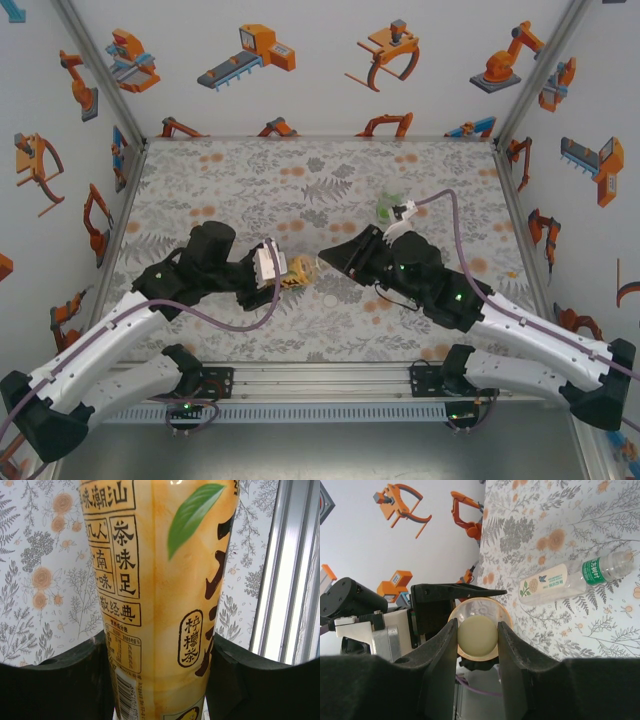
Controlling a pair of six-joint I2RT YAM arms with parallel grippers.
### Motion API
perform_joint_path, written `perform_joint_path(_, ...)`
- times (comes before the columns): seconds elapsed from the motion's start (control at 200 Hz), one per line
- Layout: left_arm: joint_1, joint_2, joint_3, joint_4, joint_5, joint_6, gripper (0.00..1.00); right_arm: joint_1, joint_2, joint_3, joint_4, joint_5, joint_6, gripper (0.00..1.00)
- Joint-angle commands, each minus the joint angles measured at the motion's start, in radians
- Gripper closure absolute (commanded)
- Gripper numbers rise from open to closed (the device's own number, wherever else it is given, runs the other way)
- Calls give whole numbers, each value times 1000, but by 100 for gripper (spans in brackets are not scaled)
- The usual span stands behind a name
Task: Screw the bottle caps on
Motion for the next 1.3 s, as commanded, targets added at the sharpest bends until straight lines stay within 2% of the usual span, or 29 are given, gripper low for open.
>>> perform_joint_path(0.0,7,3,28,143,64,-32,100,32,10,11,-37,44,3,100)
perform_joint_path(0.355,19,9,23,187,77,-78,100,51,-6,46,-34,157,-103,100)
perform_joint_path(0.616,17,8,-14,413,103,-261,100,53,26,174,-91,227,-271,100)
perform_joint_path(0.801,3,21,-28,559,108,-339,100,52,57,263,-134,255,-359,100)
perform_joint_path(1.167,-27,66,-18,663,128,-309,100,53,138,463,-265,220,-490,100)
perform_joint_path(1.297,-28,65,-22,687,143,-306,100,53,140,478,-281,212,-491,84)
